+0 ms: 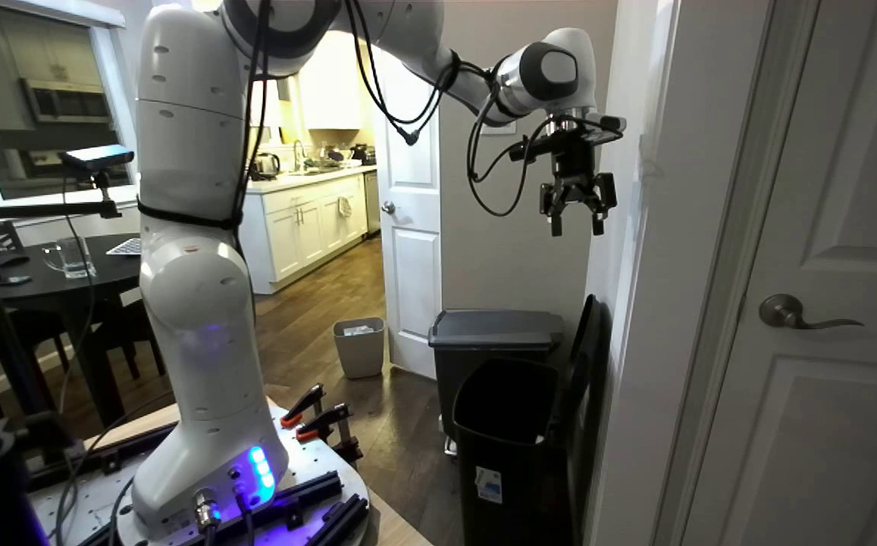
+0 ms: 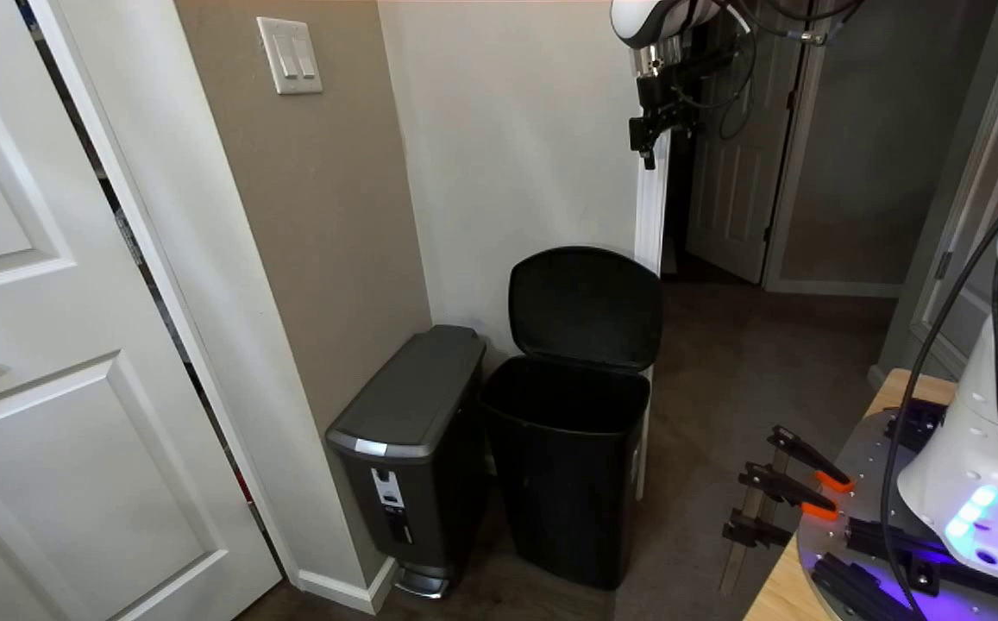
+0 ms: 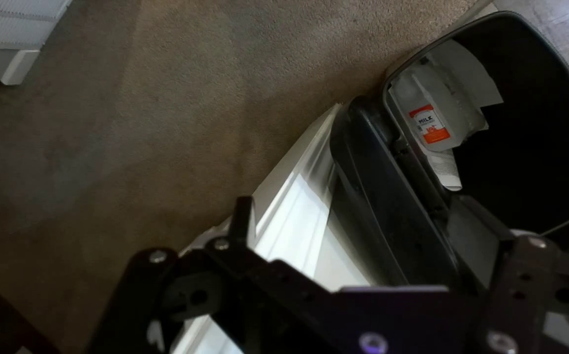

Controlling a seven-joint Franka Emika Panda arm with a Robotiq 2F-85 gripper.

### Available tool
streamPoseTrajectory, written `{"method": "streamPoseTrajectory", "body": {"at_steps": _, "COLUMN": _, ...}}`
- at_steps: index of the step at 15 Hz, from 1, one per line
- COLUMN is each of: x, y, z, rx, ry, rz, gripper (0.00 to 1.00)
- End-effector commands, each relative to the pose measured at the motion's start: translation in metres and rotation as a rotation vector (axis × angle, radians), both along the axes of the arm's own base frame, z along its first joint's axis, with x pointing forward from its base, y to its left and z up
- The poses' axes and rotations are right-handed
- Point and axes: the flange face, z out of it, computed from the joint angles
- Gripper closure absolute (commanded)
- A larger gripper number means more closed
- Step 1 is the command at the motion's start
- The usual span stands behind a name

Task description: Close the lid of the black bin

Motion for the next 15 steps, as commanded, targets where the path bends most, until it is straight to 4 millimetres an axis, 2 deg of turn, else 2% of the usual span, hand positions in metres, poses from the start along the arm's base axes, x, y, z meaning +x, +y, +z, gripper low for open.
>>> {"method": "streamPoseTrajectory", "body": {"at_steps": 1, "x": 0.0, "y": 0.0, "z": 0.001, "rx": 0.0, "ry": 0.001, "rz": 0.0, "gripper": 0.0}}
{"method": "streamPoseTrajectory", "body": {"at_steps": 4, "x": 0.0, "y": -0.001, "z": 0.001, "rx": 0.0, "ry": 0.001, "rz": 0.0, "gripper": 0.0}}
{"method": "streamPoseTrajectory", "body": {"at_steps": 6, "x": 0.01, "y": -0.007, "z": -0.009, "rx": -0.024, "ry": -0.017, "rz": -0.001, "gripper": 0.0}}
{"method": "streamPoseTrajectory", "body": {"at_steps": 12, "x": 0.07, "y": 0.001, "z": -0.068, "rx": -0.02, "ry": -0.073, "rz": 0.075, "gripper": 0.0}}
{"method": "streamPoseTrajectory", "body": {"at_steps": 15, "x": 0.093, "y": 0.005, "z": -0.089, "rx": -0.023, "ry": -0.066, "rz": 0.082, "gripper": 0.0}}
